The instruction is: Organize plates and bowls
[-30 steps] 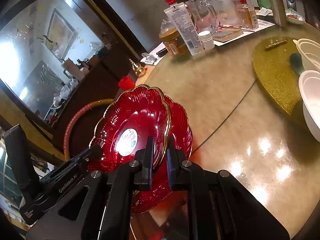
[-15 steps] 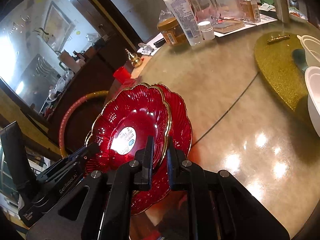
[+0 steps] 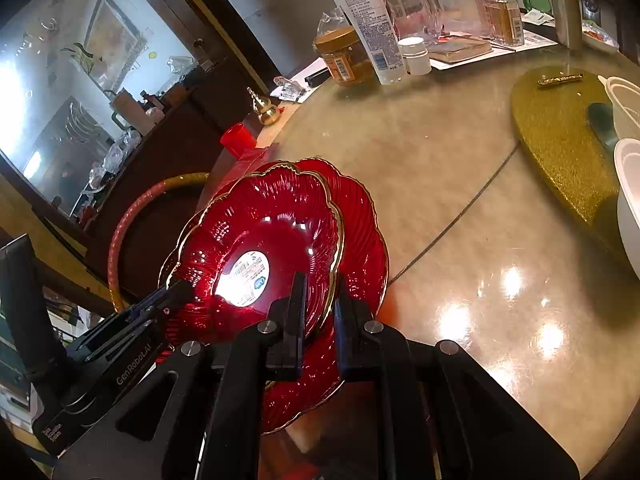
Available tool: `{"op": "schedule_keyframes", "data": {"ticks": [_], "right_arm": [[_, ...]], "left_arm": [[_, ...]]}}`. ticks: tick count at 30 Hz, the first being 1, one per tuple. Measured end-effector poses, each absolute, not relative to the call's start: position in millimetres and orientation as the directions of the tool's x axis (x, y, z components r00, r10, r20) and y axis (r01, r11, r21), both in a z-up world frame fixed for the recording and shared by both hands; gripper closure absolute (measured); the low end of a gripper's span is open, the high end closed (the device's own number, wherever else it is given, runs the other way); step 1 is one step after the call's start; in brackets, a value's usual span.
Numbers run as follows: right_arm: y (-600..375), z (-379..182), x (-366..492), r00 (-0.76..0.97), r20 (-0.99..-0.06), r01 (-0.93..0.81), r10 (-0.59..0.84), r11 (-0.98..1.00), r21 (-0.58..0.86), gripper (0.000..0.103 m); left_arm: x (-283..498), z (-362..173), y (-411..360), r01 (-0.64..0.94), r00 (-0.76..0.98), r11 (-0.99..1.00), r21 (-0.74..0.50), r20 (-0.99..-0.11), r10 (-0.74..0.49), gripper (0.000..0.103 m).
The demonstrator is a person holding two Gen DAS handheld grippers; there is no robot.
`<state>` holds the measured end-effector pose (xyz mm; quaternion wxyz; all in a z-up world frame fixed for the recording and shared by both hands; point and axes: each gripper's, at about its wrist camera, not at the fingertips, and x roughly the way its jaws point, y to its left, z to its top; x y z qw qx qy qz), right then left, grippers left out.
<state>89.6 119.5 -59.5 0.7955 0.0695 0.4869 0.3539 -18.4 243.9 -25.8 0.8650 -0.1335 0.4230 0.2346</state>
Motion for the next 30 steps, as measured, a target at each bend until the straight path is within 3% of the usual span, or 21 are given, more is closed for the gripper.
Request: {"op": "schedule_keyframes", "data": {"ticks": [30], "right_arm": [[122.5, -60.4, 88.6, 0.277, -0.732, -0.508, 0.623, 0.741, 0.439, 0.091]], "left_arm": [[-12.4, -30.5, 242.3, -0.518, 0.498, 0.855, 0.015, -0.808, 0.315, 0.083]]}}
